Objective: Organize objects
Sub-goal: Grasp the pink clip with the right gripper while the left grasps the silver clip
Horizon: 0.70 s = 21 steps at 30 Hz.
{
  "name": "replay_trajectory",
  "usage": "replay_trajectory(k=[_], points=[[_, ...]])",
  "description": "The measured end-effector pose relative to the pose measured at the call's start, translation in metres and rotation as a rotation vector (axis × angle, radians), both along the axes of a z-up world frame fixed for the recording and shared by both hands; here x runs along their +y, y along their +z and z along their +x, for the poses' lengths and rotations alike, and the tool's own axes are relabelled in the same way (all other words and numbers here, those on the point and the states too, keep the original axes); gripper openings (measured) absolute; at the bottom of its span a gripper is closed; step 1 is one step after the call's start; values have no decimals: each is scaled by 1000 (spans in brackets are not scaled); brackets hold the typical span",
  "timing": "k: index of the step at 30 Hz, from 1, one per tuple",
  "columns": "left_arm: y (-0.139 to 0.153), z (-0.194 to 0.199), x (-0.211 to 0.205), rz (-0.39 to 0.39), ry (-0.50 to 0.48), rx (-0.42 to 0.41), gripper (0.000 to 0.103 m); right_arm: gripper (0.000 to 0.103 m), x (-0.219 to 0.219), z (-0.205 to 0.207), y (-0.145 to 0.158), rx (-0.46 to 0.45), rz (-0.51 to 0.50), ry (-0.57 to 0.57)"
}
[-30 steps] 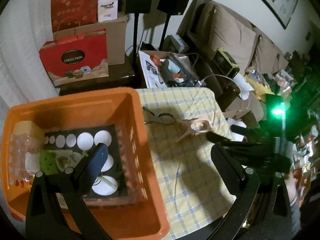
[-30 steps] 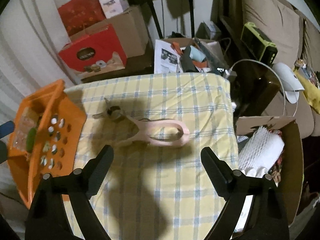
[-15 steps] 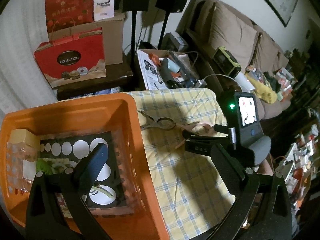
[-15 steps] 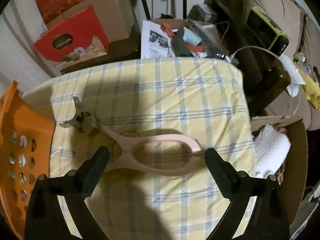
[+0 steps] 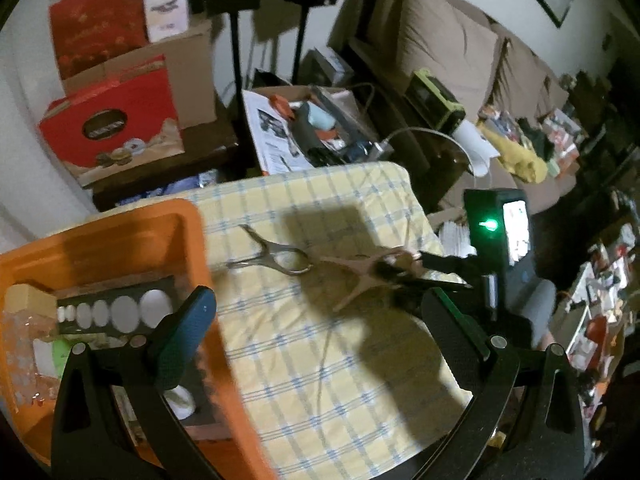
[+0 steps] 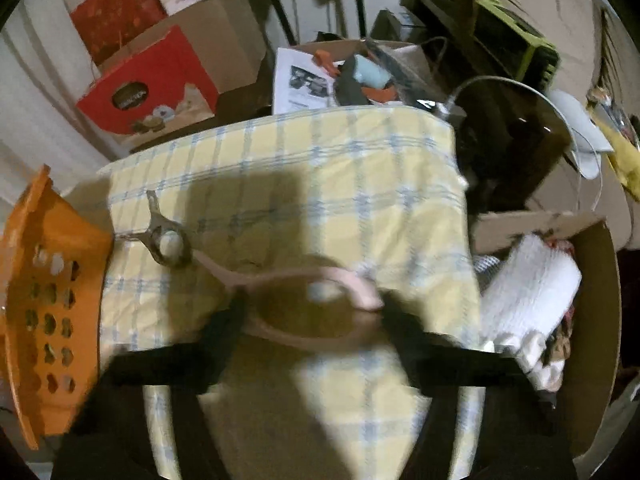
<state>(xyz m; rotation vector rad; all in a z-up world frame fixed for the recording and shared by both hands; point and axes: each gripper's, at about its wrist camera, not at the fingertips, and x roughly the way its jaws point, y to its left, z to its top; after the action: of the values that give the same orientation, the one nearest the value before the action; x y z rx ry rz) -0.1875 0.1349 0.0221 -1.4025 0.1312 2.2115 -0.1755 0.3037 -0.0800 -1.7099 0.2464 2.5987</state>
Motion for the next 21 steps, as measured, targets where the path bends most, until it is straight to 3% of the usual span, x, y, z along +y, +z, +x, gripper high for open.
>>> replay_trajectory(k=[1,5,9,13,15,16,17,21], points=[[-3,-2,8,-11,-12,-8,103,20,4,4,-1,-5,3,8],[-16,-9,29,-79,-34,-30,103,36,17,15,-2,-2,-31,-15],[-25,-17,37,-99,-24,-56,103,41,20,19,6,43,-54,-3],[-28,-24,42,-112,-18,-57,103,42,16,8,-2,14,-22,34],[-30,-27,44,-115,-17,-64,103,38,13,6,-8,12,17,53],[-32,-28,45,-124,-15,-66,103,29,10,7,-8,13,35,68],[-34,-29,46,-134,-15,-66,103,14,10,8,-8,10,27,73],[-40,-35,53,-182,-31,-76,103,14,11,18,-8,4,74,83]])
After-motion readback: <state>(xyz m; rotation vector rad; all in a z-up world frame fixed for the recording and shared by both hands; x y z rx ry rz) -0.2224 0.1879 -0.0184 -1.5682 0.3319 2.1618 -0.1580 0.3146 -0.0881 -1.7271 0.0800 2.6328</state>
